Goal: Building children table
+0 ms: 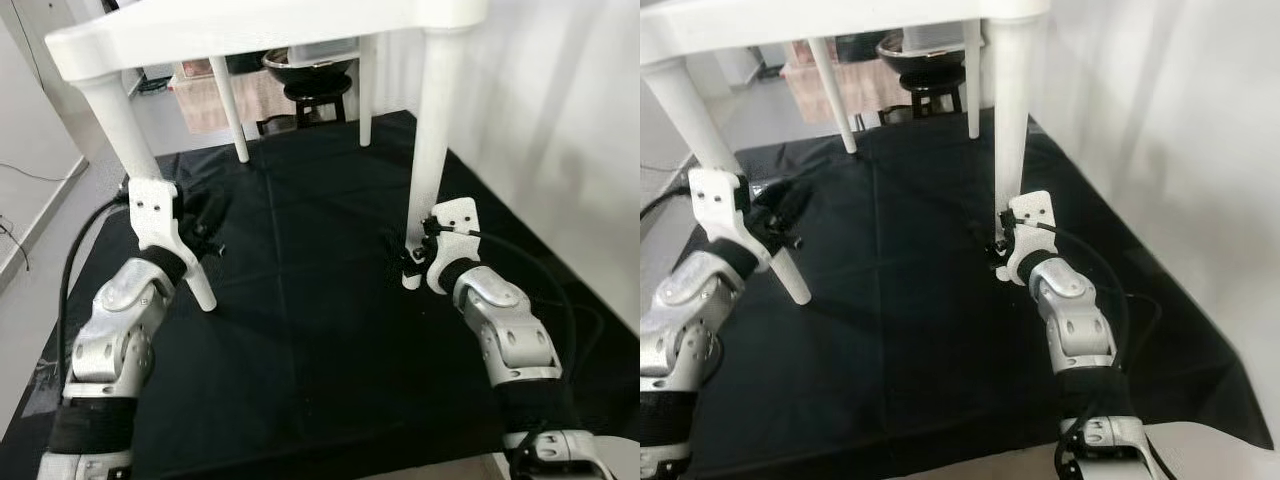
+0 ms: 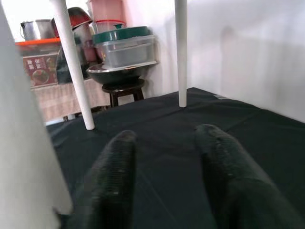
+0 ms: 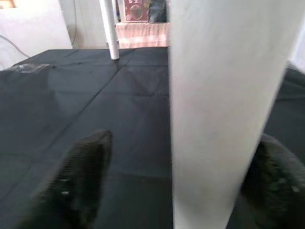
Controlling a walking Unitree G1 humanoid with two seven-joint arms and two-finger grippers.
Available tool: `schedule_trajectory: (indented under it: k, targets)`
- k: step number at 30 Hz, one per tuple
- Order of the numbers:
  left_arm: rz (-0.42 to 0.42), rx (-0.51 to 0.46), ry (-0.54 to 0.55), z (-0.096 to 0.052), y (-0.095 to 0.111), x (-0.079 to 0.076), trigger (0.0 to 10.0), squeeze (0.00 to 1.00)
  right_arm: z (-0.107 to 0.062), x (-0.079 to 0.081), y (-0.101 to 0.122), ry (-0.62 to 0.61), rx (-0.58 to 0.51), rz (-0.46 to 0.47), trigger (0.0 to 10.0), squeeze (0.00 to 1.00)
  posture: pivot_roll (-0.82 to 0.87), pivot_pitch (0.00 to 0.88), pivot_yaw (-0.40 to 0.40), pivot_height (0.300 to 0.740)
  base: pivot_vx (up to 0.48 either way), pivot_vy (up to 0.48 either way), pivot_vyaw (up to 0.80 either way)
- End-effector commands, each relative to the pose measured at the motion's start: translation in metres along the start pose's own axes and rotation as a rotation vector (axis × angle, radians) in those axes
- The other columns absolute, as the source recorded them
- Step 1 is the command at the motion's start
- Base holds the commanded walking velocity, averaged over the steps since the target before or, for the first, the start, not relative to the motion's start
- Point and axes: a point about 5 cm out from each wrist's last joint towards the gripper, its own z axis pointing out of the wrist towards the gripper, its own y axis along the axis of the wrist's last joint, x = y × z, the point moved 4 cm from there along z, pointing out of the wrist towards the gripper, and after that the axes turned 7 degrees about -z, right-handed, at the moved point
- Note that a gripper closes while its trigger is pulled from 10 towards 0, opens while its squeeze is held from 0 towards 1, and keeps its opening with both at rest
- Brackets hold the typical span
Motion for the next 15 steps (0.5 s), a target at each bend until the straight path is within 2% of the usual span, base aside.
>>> schedule_trajectory:
  k: [1,4,5,6,8,10,12,15]
  targets:
    - [-0.013,0.028,-0.004,-0.006,-0.008,-0.003,10.0,1.0,-0.005,0.002,-0.011,0.006,0.022,0.032,10.0,1.0,-0.1,0.0,0.074,0.74,0.0,0.0,0.0]
    - [-0.024,0.041,-0.012,-0.011,-0.015,-0.007,10.0,1.0,-0.011,0.001,-0.019,-0.004,0.041,0.042,10.0,1.0,-0.1,0.0,0.074,0.74,0.0,0.0,0.0]
    - [-0.031,0.053,-0.015,-0.015,-0.02,-0.01,10.0,1.0,-0.016,0.002,-0.025,-0.003,0.054,0.046,10.0,1.0,-0.11,0.0,0.076,0.74,0.0,0.0,0.0]
    - [-0.039,0.094,-0.028,-0.024,-0.034,-0.016,10.0,1.0,-0.024,0.007,-0.038,-0.003,0.086,0.068,10.0,1.0,-0.11,0.0,0.077,0.74,0.0,0.0,0.0]
    - [-0.039,0.11,-0.032,-0.027,-0.038,-0.019,10.0,1.0,-0.027,0.009,-0.042,-0.002,0.095,0.081,10.0,1.0,-0.11,0.0,0.077,0.74,0.0,0.0,0.0]
    - [-0.017,0.167,-0.045,-0.035,-0.054,-0.025,10.0,1.0,-0.034,0.013,-0.051,-0.001,0.112,0.1,10.0,1.0,-0.12,0.0,0.081,0.74,0.0,0.0,0.0]
    - [-0.011,0.18,-0.048,-0.037,-0.057,-0.026,10.0,1.0,-0.035,0.013,-0.052,0.001,0.115,0.102,10.0,1.0,-0.12,0.0,0.081,0.74,0.0,0.0,0.0]
    - [-0.026,0.193,-0.026,-0.04,-0.065,-0.029,10.0,1.0,-0.038,0.016,-0.058,0.001,0.121,0.152,10.0,1.0,-0.13,0.0,0.082,0.74,0.0,0.0,0.0]
